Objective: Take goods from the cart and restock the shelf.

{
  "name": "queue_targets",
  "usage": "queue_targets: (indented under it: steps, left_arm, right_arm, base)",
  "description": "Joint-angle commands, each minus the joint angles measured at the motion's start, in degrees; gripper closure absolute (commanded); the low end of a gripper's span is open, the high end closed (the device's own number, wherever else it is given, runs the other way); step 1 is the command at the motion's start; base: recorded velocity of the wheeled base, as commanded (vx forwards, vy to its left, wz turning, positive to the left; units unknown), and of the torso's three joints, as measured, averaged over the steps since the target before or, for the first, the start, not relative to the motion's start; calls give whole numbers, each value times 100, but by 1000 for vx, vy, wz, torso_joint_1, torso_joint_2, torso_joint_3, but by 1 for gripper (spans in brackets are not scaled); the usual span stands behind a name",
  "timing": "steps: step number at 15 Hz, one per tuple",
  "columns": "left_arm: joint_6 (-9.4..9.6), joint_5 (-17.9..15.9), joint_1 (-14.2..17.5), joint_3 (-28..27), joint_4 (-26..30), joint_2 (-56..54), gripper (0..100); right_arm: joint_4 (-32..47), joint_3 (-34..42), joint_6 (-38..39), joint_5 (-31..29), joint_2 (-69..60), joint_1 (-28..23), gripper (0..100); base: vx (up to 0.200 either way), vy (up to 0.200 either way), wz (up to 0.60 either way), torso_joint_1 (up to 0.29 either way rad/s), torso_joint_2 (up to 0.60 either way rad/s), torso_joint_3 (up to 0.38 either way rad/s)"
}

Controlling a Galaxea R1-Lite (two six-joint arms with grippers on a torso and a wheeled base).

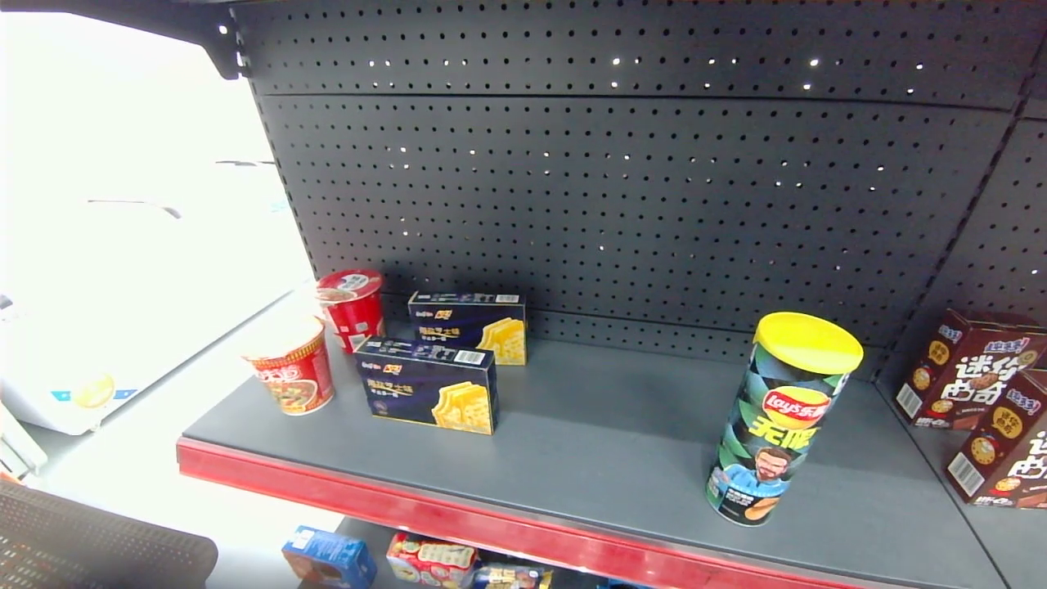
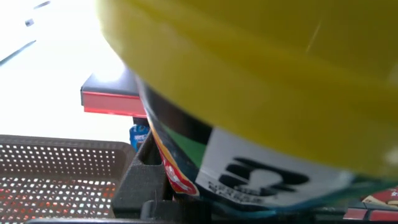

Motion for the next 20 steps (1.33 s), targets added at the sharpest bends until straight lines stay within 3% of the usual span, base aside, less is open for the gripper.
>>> queue_targets:
  steps: [1, 5, 10, 14, 16, 17, 18, 20]
  left_arm:
    - [5, -10, -19, -23, 6, 35, 100]
    - [14, -36, -19, -32, 6, 26, 100]
    - [14, -36, -19, -208, -3, 272, 100]
    - [5, -45, -107, -155, -3, 316, 100]
    - [14, -54, -124, -181, -3, 299, 100]
    - [32, -115, -124, -172, -3, 299, 100]
    - [119, -318, -116, -120, 6, 281, 100]
    - [172, -379, -116, -137, -3, 246, 100]
  right_arm:
    - [1392, -236, 111, 23, -1974, -797, 0]
    - [1612, -236, 93, -21, -2105, -902, 0]
    - [1585, -77, 445, 5, -2185, -1447, 0]
    - [1489, -42, 533, 5, -2185, -1447, 0]
    - [1418, -25, 700, -267, -2185, -1447, 0]
    - [1392, -7, 744, -540, -2185, -1447, 0]
    - [1392, 2, 770, -522, -2185, -1447, 0]
    - [1392, 2, 832, -381, -2185, -1447, 0]
  base:
    - [0, 0, 0, 0, 0, 0]
    - [0, 0, 0, 0, 0, 0]
    - [0, 0, 0, 0, 0, 0]
    - [0, 0, 0, 0, 0, 0]
    - [0, 0, 0, 0, 0, 0]
    - [0, 0, 0, 0, 0, 0]
    - [0, 0, -600, 2, 2, 2]
    - [0, 0, -600, 0, 0, 2]
